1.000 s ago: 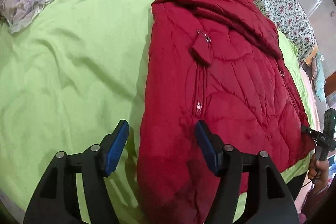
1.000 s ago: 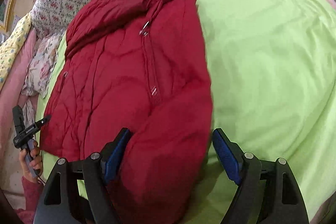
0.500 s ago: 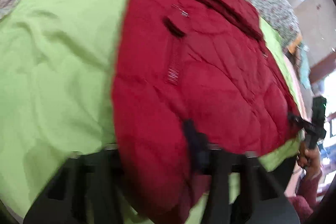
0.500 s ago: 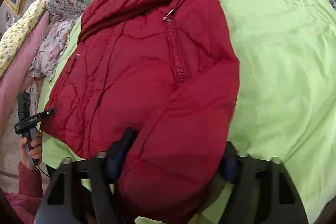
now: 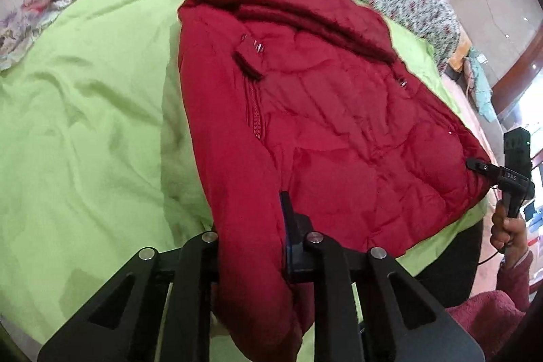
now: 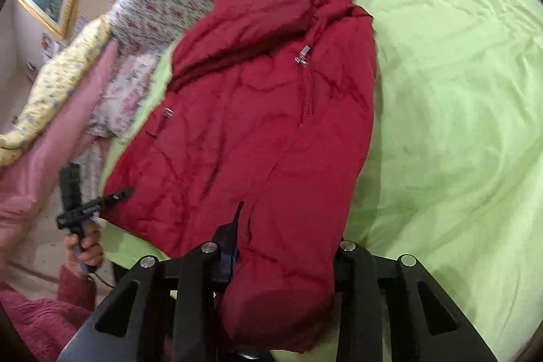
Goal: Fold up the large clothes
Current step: 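Grasp the coat hem with both tools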
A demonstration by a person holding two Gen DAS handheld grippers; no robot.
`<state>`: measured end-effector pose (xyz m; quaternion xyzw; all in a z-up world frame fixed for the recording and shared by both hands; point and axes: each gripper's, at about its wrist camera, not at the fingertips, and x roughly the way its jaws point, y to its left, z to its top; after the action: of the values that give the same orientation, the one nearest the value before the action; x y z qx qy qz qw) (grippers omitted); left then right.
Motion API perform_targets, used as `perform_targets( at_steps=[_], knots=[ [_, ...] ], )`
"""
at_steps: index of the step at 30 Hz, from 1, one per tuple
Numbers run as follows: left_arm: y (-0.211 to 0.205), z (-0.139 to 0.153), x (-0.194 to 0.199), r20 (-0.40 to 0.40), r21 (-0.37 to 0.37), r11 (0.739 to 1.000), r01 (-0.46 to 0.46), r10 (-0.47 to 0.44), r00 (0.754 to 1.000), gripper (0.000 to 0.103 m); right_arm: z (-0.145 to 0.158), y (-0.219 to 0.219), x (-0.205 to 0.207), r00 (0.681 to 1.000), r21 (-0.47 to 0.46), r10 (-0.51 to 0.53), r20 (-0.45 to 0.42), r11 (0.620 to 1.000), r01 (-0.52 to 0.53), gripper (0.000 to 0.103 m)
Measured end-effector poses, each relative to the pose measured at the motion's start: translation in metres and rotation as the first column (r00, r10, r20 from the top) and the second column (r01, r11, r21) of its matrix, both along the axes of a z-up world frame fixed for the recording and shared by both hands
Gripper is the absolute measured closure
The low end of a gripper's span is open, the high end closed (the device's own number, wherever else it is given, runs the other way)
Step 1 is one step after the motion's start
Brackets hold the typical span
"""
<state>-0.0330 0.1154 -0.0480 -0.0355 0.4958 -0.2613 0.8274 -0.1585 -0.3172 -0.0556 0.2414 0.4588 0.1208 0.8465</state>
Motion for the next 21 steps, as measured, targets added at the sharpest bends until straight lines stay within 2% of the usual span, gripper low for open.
perform_targets(
  at_steps=[4, 11, 15, 21],
  knots=[
    [0.007, 0.019, 0.005, 0.044, -0.040, 0.999, -0.015, 0.017, 0.999, 0.089, 0.013, -0.005, -0.003, 0.997, 0.053, 0.000, 0.073, 0.999, -0.004, 0.074],
    [0.009, 0.059, 0.029, 0.152, -0.129, 0.990, -0.053, 0.072, 0.986, 0.089, 0.037, -0.011, 0.006, 0.983, 0.079, -0.021, 0.184, 0.997, 0.006, 0.076],
    [0.009, 0.073, 0.045, 0.184, -0.169, 0.982, -0.086, 0.117, 0.976, 0.089, 0.050, -0.015, 0.014, 0.968, 0.093, -0.054, 0.244, 0.995, 0.032, 0.076],
    [0.003, 0.088, 0.066, 0.232, -0.178, 0.975, -0.137, 0.177, 0.957, 0.088, 0.067, -0.027, 0.036, 0.945, 0.078, -0.117, 0.305, 0.992, 0.098, 0.076]
  ],
)
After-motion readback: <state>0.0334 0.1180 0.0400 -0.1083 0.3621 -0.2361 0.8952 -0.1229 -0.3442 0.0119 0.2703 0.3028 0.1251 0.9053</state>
